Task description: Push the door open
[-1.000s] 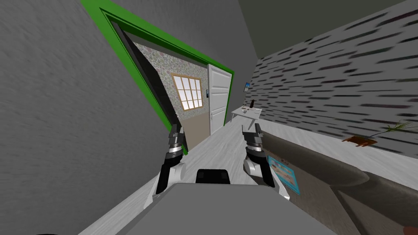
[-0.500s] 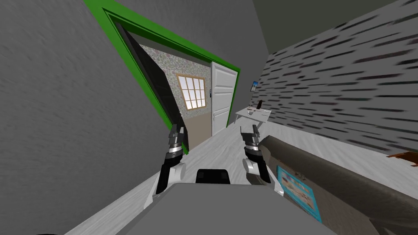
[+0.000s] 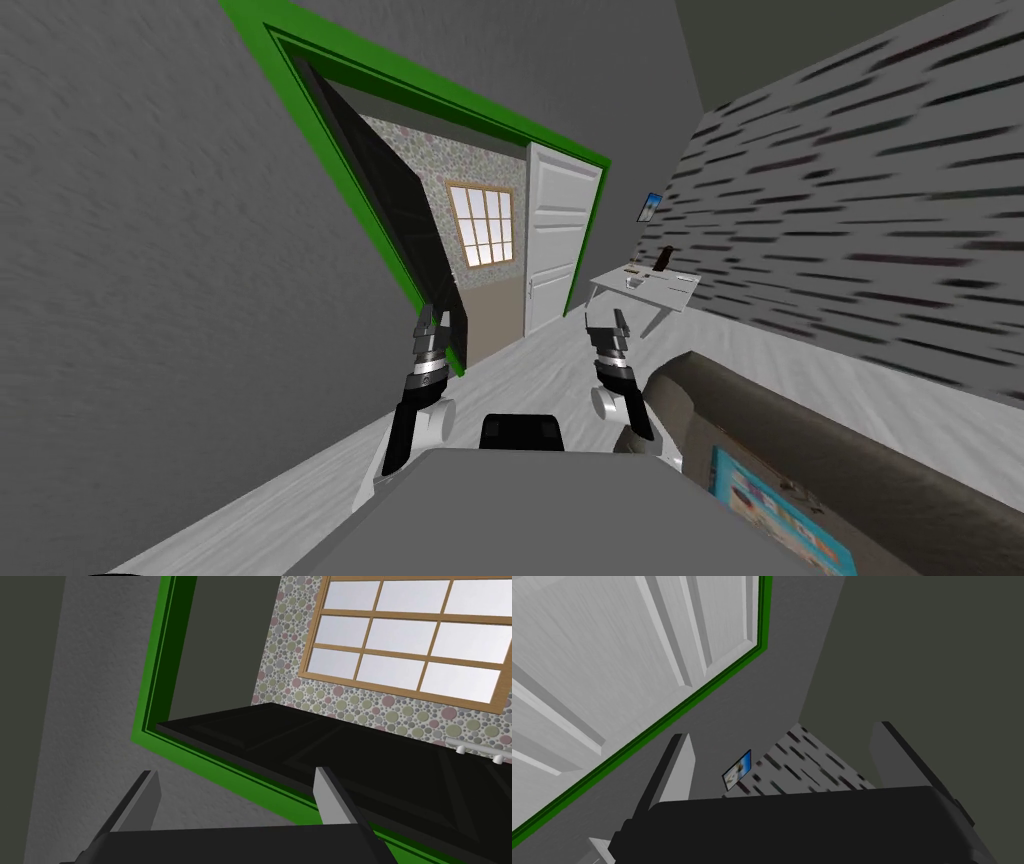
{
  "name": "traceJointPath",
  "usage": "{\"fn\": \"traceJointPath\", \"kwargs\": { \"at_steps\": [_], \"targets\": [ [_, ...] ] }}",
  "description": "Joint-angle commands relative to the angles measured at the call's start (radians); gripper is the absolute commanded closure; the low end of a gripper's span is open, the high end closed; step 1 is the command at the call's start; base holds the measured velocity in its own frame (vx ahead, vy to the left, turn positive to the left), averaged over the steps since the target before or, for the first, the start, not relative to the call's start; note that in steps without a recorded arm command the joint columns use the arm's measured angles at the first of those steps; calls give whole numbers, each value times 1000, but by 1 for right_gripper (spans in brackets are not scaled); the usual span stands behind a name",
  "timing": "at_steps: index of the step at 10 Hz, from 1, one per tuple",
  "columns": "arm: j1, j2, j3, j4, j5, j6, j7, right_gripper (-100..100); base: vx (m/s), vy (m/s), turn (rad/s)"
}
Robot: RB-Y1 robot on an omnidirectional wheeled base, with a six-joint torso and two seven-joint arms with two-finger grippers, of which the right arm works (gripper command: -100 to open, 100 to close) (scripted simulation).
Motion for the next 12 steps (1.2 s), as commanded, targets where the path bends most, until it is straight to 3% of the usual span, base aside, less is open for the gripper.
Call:
{"fn": "traceJointPath", "kwargs": {
  "at_steps": [1,12],
  "targets": [
    [-19,-5,0,47,-20,-7,-30,-100,102,-100,280],
    [-108,-19,-5,271,-112,-47,-163,-100,69,-89,170]
  ]
}}
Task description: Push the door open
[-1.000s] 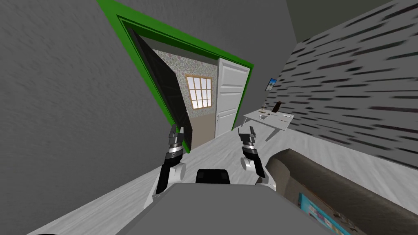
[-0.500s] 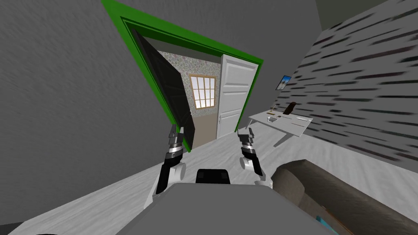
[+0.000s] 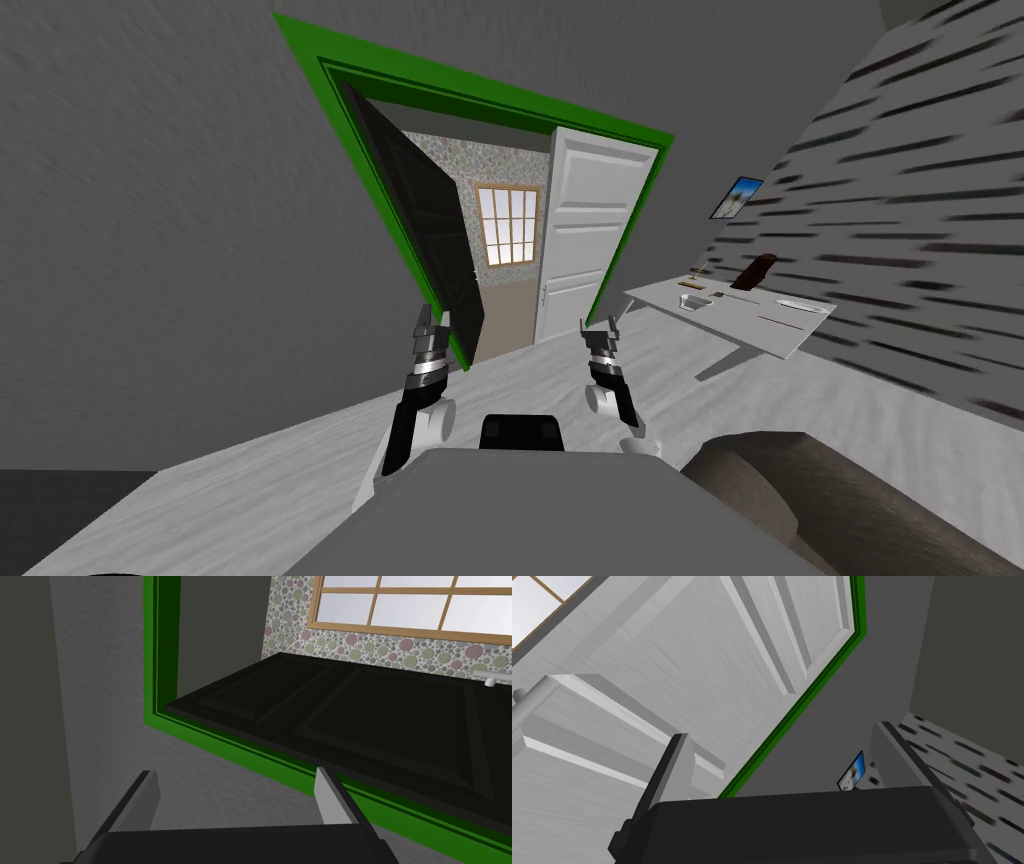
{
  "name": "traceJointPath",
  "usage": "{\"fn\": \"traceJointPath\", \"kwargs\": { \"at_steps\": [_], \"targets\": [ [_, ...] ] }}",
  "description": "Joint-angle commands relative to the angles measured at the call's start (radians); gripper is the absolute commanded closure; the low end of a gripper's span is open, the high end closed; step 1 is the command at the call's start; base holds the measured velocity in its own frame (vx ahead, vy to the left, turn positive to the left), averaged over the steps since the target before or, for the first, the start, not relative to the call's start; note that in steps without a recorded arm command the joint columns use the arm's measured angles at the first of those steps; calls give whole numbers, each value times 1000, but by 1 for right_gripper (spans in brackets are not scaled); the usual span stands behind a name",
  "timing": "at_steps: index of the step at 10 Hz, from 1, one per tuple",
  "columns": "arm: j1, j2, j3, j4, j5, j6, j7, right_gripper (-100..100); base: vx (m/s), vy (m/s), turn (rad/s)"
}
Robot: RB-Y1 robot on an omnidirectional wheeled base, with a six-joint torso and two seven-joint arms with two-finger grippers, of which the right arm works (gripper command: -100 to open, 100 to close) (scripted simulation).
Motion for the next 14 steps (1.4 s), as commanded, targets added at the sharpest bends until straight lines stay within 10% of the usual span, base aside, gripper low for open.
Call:
{"fn": "traceJointPath", "kwargs": {
  "at_steps": [1,14],
  "targets": [
    [-15,0,0,39,-14,-9,-21,-100,70,-83,186],
    [-124,4,-6,312,-125,-58,-183,-100,44,-98,170]
  ]
}}
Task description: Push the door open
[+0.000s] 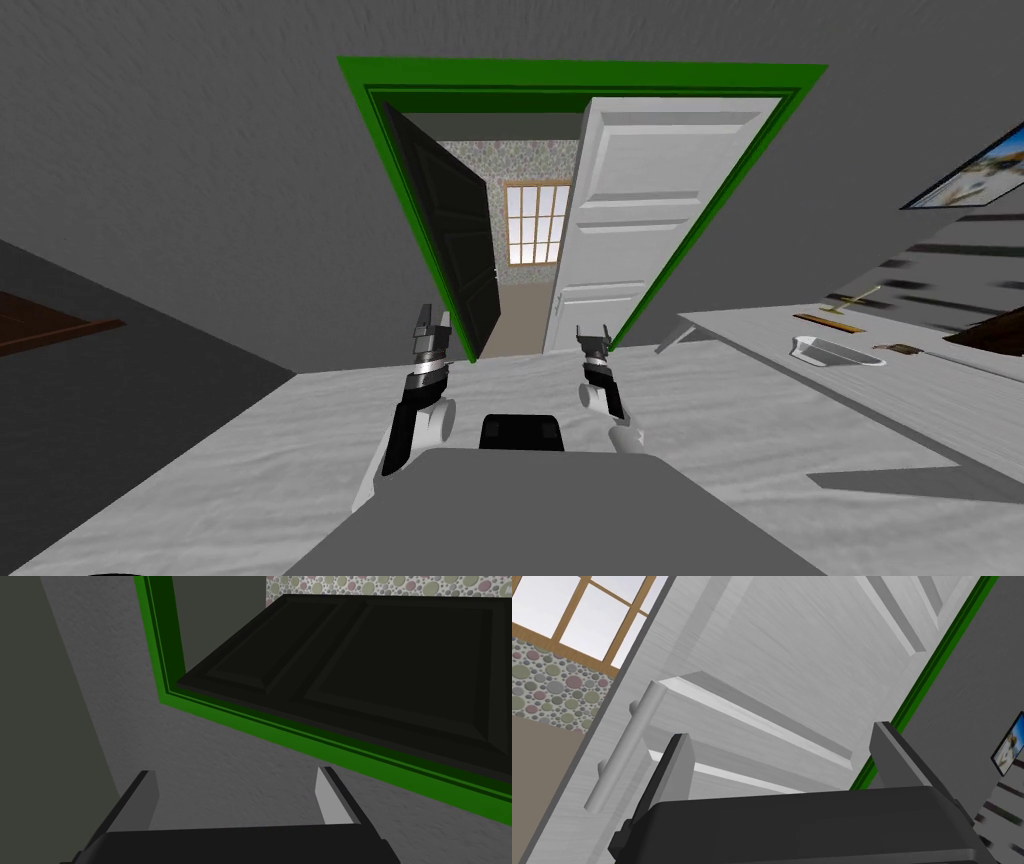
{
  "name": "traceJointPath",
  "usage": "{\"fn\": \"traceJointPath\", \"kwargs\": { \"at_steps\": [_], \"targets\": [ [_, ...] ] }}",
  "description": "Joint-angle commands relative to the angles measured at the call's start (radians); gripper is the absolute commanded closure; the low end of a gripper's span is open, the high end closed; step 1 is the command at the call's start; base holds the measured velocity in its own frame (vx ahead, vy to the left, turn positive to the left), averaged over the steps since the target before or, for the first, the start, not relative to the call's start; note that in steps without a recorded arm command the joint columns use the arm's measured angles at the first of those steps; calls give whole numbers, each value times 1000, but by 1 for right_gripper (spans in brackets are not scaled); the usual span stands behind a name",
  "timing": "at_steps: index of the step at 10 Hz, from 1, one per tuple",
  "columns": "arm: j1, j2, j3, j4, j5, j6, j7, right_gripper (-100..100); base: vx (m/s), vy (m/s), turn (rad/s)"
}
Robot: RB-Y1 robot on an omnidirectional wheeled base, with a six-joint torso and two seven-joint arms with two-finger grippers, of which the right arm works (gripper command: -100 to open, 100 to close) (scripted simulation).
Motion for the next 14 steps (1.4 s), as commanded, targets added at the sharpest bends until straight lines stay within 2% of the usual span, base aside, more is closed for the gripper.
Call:
{"fn": "traceJointPath", "kwargs": {
  "at_steps": [1,3,5,7,8,14],
  "targets": [
    [-15,3,-1,36,-14,-7,-21,-100,35,-107,147],
    [-31,6,-2,77,-30,-14,-45,-100,39,-106,192],
    [-47,9,-3,118,-47,-21,-69,-100,8,-9,6],
    [-47,9,-3,118,-47,-21,-69,-100,-9,9,29],
    [-56,10,-3,138,-55,-25,-81,-100,0,0,0],
    [-56,10,-3,138,-55,-25,-81,-100,1,-1,-2]
  ]
}}
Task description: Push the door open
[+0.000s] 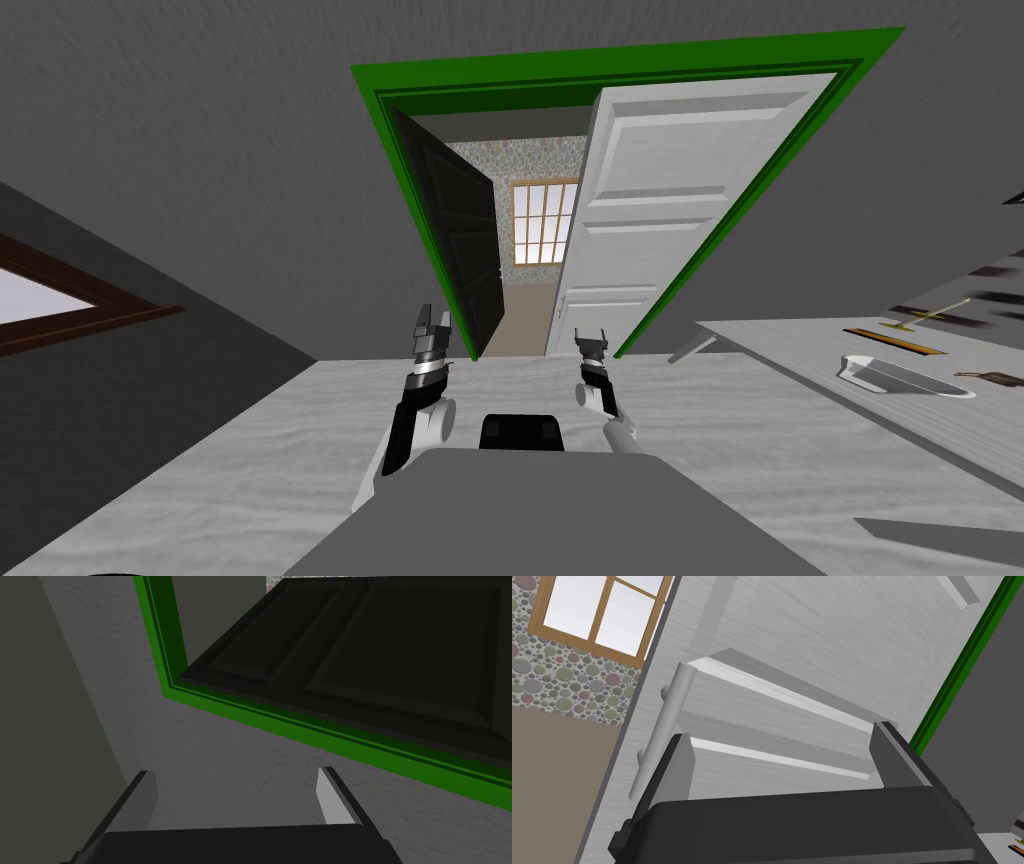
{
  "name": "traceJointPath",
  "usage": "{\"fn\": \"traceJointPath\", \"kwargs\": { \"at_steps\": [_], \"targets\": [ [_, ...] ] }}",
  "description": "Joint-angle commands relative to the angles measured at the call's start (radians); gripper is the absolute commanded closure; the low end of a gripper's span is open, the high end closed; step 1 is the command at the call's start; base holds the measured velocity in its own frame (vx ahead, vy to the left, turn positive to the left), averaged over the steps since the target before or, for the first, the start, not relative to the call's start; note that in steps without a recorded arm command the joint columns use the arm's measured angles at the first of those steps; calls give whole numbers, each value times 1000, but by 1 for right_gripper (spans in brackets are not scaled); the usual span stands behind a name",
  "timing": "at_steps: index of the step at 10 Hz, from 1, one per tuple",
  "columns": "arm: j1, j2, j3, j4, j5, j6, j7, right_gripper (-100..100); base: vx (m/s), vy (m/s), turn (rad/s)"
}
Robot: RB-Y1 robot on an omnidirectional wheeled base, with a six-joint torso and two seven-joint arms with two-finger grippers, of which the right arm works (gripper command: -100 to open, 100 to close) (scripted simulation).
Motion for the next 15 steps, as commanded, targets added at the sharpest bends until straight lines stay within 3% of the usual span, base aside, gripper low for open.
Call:
{"fn": "traceJointPath", "kwargs": {
  "at_steps": [1,3,5,14,15],
  "targets": [
    [0,0,0,0,0,0,0,-100,-4,4,13],
    [0,0,0,0,0,0,0,-100,-5,5,16],
    [8,-1,19,19,-18,3,-42,-100,7,-7,-22],
    [8,-1,19,19,-18,3,-42,-100,1,-1,-2],
    [15,1,36,35,-29,5,-74,-100,17,-17,-56]
  ]
}}
